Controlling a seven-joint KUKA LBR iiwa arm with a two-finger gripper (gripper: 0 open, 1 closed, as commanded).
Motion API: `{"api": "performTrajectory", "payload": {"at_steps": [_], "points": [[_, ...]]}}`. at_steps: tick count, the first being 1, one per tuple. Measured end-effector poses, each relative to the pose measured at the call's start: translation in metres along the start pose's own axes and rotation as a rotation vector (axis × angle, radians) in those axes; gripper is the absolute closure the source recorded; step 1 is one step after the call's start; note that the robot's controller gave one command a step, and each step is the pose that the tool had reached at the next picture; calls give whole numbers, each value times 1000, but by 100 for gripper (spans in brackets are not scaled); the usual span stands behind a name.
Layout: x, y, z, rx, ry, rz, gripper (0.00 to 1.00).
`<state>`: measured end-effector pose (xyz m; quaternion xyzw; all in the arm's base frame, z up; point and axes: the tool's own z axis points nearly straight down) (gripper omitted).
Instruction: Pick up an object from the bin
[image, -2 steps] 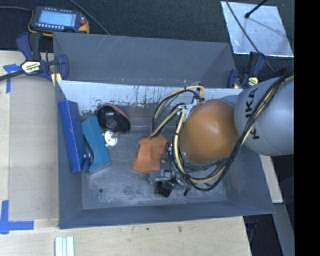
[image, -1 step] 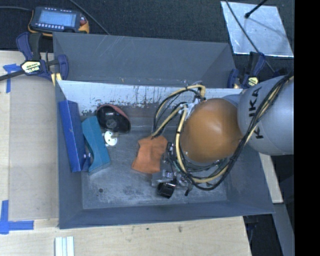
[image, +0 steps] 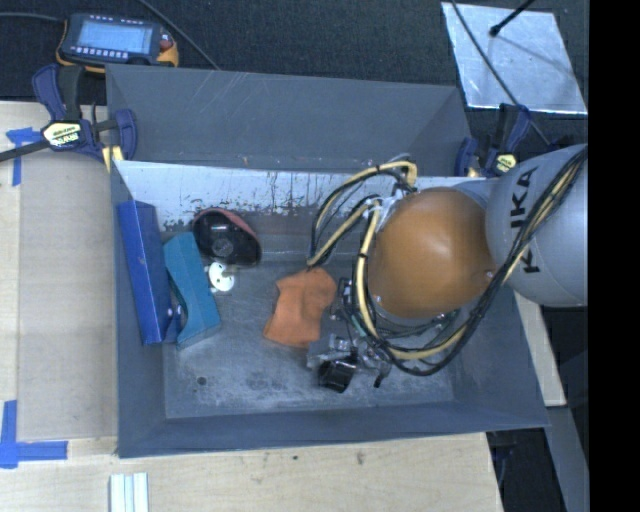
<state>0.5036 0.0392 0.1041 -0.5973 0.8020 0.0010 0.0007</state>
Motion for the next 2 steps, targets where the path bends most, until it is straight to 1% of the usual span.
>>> {"api": "performTrajectory", "payload": {"at_steps": [2], "points": [[0, -1, -26, 2, 0, 1, 100]]}}
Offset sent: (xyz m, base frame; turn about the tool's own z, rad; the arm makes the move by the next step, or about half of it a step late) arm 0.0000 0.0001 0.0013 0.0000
